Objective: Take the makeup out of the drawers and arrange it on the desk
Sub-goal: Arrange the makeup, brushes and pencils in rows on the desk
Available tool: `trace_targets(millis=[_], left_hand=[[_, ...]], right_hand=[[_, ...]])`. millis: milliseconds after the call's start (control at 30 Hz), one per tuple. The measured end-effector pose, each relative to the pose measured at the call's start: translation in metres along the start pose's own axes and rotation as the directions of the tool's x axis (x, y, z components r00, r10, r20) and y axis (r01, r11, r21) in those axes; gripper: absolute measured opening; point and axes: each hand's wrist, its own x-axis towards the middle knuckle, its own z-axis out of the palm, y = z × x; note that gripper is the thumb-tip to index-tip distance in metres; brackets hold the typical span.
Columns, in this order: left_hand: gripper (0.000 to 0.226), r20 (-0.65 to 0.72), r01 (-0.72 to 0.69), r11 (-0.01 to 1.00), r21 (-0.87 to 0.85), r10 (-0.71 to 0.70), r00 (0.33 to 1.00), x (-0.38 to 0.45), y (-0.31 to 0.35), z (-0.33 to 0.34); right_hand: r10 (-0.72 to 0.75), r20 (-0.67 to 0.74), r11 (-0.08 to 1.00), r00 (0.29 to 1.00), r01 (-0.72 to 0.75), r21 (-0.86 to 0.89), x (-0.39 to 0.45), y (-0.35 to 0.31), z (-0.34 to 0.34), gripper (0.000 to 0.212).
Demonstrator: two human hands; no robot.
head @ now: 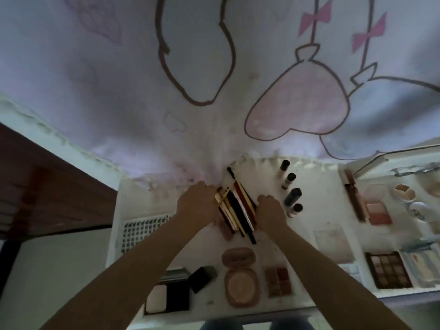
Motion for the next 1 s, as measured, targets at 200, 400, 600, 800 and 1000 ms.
trace_targets(millis=[200,400,600,800,1000], left_hand=[[0.032,0.116,-0.139,0.990,0.033,0.135,0.984,0.003,-0.028,0.017],[0.034,-0.039,-0.309,0.950,-0.056,0.307,0.951,0.009,-0.013,0.009],[0.042,-0.368,-0.654,0.756,-0.018,0.603,0.708,0.014,0.046,-0.033],[0.039,-0.516,-0.822,0.561,0.103,0.736,0.438,-0.001,0.088,-0.073],[0.044,-0.496,-0.786,0.517,0.338,0.808,0.318,-0.010,0.118,-0.126]], right_hand=[[0.133,0.045,0.982,0.990,-0.125,-0.138,0.001,-0.010,-0.002,0.018],[0.081,-0.112,0.981,0.990,-0.099,-0.166,-0.028,-0.023,-0.055,0.025],[-0.111,-0.185,0.987,0.977,0.087,-0.135,-0.080,-0.019,-0.147,0.025],[-0.302,-0.248,0.929,0.920,0.343,0.143,-0.129,0.007,-0.221,0.014],[-0.330,-0.384,0.862,0.862,0.441,0.251,-0.142,0.026,-0.247,0.026]])
